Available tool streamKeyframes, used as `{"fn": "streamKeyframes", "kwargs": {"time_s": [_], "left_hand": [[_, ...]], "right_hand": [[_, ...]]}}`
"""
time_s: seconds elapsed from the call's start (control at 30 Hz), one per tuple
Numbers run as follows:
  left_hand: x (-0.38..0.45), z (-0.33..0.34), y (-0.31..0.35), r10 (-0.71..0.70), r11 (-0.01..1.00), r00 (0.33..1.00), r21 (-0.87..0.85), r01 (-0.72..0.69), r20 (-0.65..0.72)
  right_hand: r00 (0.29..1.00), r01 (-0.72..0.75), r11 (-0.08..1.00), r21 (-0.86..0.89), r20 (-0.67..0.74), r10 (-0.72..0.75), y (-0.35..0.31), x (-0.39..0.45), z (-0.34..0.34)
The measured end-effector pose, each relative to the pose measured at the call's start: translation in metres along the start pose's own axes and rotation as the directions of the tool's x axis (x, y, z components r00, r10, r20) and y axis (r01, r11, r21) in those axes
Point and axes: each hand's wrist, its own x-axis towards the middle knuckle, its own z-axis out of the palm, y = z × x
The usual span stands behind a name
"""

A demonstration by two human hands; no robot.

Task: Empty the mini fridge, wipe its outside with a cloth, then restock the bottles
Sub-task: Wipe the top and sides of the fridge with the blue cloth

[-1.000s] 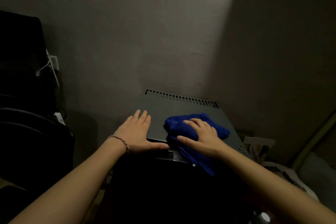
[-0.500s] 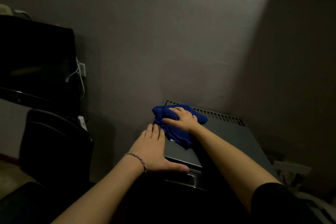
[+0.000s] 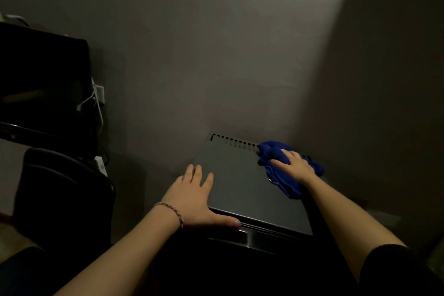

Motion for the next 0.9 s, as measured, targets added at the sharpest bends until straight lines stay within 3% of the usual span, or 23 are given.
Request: {"fn": "streamKeyframes", "kwargs": {"time_s": [0.17, 0.33, 0.47, 0.63, 0.9], "left_hand": [[0.0, 0.002, 0.0, -0.003, 1.0, 1.0, -0.006, 0.003, -0.015], [0.001, 0.002, 0.0, 0.011, 1.0, 1.0, 0.003, -0.011, -0.023], [0.0, 0.002, 0.001, 0.023, 1.0, 0.999, 0.012, -0.023, -0.032], [-0.002, 0.0, 0.0, 0.035, 0.999, 0.999, 0.008, -0.034, -0.034], [0.0, -0.003, -0.002, 0.037, 0.999, 0.997, -0.026, -0.039, -0.067]], "right_hand": [[1.0, 0.0, 1.0, 0.003, 0.013, 0.0, 0.032, -0.052, -0.011], [0.995, 0.086, 0.995, 0.058, 0.039, -0.089, 0.039, -0.14, -0.023], [0.978, 0.21, 0.978, 0.022, -0.016, -0.209, 0.014, -0.178, -0.011], [0.961, 0.276, 0.961, -0.006, -0.018, -0.276, -0.05, -0.159, 0.016], [0.965, 0.262, 0.965, -0.026, 0.01, -0.262, -0.136, -0.089, 0.047]]}}
